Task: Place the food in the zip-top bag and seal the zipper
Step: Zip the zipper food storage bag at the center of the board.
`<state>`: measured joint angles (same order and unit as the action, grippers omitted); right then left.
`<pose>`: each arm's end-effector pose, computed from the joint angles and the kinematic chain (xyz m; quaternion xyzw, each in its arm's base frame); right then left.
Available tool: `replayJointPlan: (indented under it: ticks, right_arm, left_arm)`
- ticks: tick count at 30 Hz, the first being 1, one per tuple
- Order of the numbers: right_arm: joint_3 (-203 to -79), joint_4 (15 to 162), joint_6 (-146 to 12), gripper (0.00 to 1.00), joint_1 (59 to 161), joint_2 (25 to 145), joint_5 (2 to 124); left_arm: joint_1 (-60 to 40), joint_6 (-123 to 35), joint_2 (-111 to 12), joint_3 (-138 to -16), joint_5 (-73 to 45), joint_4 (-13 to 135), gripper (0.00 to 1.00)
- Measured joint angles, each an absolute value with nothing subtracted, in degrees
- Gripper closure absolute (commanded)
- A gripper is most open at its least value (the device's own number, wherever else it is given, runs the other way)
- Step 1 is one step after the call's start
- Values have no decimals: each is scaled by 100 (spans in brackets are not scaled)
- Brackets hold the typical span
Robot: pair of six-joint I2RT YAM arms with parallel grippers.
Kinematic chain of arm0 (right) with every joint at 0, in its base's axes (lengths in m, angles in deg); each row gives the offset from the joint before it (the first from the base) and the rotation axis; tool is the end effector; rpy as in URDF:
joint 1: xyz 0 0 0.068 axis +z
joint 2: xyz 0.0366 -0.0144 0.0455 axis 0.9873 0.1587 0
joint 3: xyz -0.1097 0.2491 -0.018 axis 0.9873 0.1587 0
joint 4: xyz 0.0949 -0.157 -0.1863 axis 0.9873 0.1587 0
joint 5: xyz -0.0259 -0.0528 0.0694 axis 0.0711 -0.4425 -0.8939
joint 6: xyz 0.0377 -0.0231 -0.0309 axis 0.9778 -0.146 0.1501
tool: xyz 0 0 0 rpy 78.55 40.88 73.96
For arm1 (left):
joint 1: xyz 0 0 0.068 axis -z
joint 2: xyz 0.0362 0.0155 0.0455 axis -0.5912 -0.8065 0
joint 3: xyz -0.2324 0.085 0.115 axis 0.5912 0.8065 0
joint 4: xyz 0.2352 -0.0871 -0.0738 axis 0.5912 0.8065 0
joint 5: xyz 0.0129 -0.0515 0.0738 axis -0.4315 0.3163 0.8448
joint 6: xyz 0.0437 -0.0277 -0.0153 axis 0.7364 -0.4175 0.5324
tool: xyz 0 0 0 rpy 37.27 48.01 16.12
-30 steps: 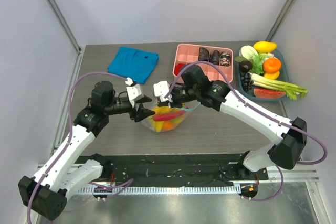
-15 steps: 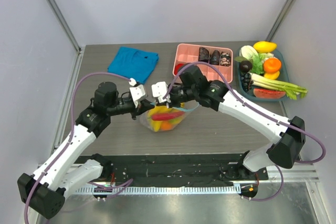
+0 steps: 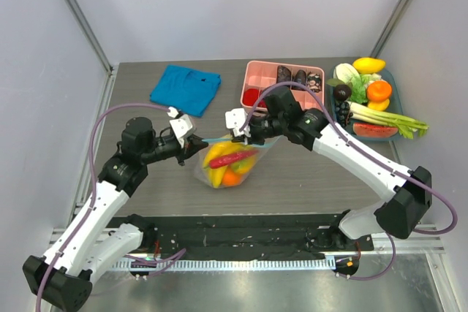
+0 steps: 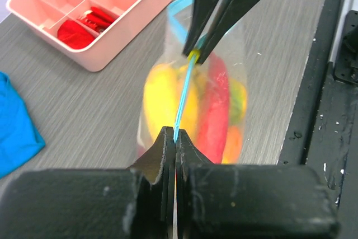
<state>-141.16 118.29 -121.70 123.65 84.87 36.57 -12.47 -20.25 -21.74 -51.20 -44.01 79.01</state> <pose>0.2158 0.2267 0.3523 -0.6984 0.5026 0.2391 0.4500 0.1608 -0.0950 0.3325 0.4185 0.6640 -0.3209 0.5301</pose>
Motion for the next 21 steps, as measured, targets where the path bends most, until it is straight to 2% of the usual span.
replayJointPlan:
  ticks: [21]
  right_arm:
    - [-13344,13538,-13381,99,10632,7574,3771]
  left_arm:
    - [-1420,-2259,-2156,-4978,-3771,7798,100]
